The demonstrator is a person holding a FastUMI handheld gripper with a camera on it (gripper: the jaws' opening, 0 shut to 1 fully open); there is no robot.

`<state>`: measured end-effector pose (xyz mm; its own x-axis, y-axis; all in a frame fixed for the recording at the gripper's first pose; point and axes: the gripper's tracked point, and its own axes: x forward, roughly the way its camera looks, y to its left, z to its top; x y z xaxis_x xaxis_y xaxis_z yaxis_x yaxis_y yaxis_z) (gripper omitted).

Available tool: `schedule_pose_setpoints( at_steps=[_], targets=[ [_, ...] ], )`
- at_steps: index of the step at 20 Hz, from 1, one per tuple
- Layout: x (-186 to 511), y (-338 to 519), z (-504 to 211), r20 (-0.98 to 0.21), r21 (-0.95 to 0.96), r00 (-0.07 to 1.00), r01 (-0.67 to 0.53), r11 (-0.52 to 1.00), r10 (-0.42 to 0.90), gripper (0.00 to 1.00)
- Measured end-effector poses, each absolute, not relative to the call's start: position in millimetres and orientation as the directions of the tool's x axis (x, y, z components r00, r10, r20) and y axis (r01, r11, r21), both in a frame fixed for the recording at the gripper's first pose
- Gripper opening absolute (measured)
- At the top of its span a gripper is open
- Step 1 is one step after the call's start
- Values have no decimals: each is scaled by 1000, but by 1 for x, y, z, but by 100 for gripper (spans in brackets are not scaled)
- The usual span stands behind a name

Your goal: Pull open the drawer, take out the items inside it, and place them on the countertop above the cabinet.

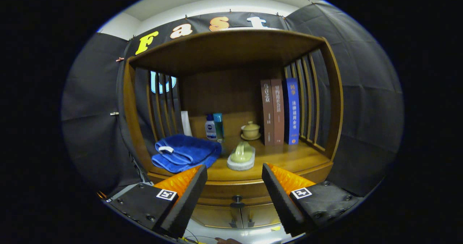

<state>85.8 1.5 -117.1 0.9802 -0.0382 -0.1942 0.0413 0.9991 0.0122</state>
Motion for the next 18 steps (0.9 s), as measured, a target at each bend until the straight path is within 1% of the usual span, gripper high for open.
schedule_pose_setpoints(
  at_steps=[2, 4, 8, 12, 18],
  targets=[
    [84, 1, -81, -141, -7, 988, 54, 999, -55, 99],
    [80, 8, -46, -112, -4, 993, 45, 999, -45, 99],
    [69, 16, -7, -102, -1, 995, 10, 1000, -10, 99],
    [50, 18, 7, -79, -23, 997, 0, 1000, -1, 99],
    [33, 19, 10, -74, -18, 997, 1, 1000, -2, 99]
  ],
)
